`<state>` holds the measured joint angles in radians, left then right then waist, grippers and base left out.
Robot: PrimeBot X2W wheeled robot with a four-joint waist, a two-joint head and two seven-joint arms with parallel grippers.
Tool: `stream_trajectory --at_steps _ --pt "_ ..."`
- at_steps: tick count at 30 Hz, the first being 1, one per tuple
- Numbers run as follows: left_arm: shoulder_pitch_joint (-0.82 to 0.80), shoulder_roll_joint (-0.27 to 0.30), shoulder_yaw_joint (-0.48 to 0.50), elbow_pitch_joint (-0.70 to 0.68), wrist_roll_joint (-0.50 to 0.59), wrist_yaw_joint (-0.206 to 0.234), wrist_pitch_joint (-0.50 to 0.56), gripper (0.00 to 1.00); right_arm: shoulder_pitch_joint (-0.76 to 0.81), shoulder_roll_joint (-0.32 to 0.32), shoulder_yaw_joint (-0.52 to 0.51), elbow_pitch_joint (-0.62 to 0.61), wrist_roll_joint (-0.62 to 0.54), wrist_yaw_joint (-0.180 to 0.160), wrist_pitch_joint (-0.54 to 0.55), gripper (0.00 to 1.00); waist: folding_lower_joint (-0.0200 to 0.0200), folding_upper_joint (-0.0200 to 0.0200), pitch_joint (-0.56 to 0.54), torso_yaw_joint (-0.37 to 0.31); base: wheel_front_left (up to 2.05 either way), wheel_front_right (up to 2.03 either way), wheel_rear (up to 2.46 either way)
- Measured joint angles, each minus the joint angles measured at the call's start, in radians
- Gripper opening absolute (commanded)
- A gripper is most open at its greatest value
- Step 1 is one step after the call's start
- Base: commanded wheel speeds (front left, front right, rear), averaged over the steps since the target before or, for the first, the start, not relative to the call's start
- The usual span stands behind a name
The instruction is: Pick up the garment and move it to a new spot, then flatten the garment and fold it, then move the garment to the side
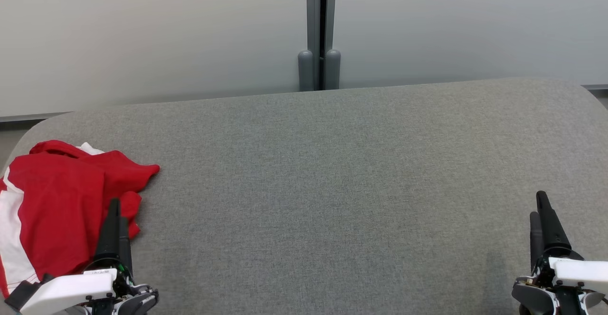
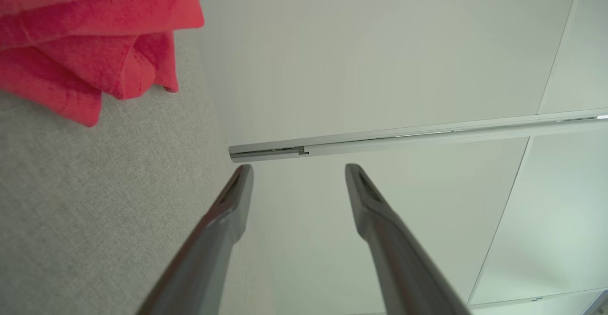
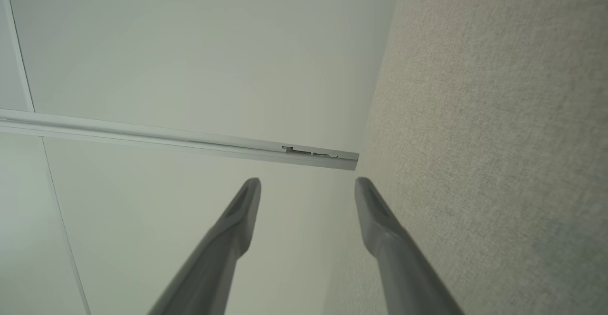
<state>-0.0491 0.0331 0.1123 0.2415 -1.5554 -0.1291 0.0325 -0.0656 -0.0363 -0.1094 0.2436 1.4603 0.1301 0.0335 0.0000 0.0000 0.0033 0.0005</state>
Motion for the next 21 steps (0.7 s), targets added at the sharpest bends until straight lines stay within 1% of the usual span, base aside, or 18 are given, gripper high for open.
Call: stream_trajectory --at_steps 3,7,10,14,21 --pt "0.0 0.002 0.015 -0.008 0.024 0.0 -0.016 1.0 -0.003 -0.001 0.0 -0.01 -0.069 0.0 -0.013 1.0 0.0001 0.0 0.0 0.0 0.0 0.0 0.0" --pt "0.0 0.003 0.032 -0.027 0.07 0.0 -0.032 1.0 -0.015 -0.001 0.011 -0.042 -0.194 0.0 -0.027 1.0 0.0 0.0 0.0 0.001 0.0 0.0 0.0" --pt "-0.001 0.003 0.03 -0.063 0.148 0.0 -0.043 1.0 -0.021 -0.001 0.016 -0.082 -0.3 0.0 -0.039 1.0 0.0 0.0 0.002 0.002 0.0 0.0 0.0" --pt "-0.002 0.005 0.032 -0.106 0.223 0.0 -0.056 1.0 -0.024 -0.002 0.032 -0.13 -0.418 0.0 -0.056 1.0 0.0 0.0 0.003 0.004 0.0 0.0 0.0" --pt "-0.006 0.005 0.016 -0.174 0.36 0.0 -0.084 1.0 -0.037 -0.004 0.071 -0.17 -0.628 0.0 -0.08 1.0 0.0 0.0 0.003 0.007 0.0 0.0 0.0"
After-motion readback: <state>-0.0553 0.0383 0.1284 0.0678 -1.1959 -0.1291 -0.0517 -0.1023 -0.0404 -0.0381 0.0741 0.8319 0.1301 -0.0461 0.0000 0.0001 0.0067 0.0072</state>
